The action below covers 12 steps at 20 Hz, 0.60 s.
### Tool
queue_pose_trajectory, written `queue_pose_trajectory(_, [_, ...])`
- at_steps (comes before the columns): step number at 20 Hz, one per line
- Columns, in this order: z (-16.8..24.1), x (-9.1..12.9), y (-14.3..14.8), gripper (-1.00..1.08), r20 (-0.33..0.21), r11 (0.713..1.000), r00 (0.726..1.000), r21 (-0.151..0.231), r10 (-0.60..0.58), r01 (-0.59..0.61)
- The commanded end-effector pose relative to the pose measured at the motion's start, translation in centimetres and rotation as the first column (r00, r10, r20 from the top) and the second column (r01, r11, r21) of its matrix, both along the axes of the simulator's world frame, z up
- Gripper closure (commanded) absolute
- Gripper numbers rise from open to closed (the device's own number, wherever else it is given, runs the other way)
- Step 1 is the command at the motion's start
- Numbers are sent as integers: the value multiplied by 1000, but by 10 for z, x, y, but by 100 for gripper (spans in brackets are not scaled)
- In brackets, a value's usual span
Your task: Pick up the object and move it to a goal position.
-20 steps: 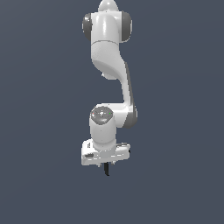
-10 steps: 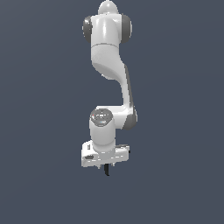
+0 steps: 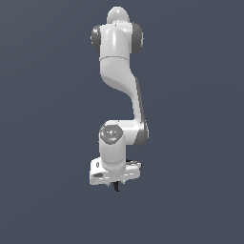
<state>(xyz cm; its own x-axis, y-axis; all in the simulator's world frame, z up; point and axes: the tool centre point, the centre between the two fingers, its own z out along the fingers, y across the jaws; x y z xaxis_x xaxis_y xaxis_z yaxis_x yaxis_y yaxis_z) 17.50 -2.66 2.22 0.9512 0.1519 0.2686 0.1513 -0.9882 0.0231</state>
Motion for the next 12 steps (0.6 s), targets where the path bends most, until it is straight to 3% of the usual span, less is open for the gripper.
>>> queue_pose_trajectory(1, [0, 1, 0, -20, 2, 1000, 1000, 0, 0, 0])
queue_pose_trajectory(2, [0, 1, 0, 108, 2, 1000, 1000, 0, 0, 0])
queue_pose_trajectory(12, [0, 1, 0, 108, 0, 1000, 1000, 0, 0, 0])
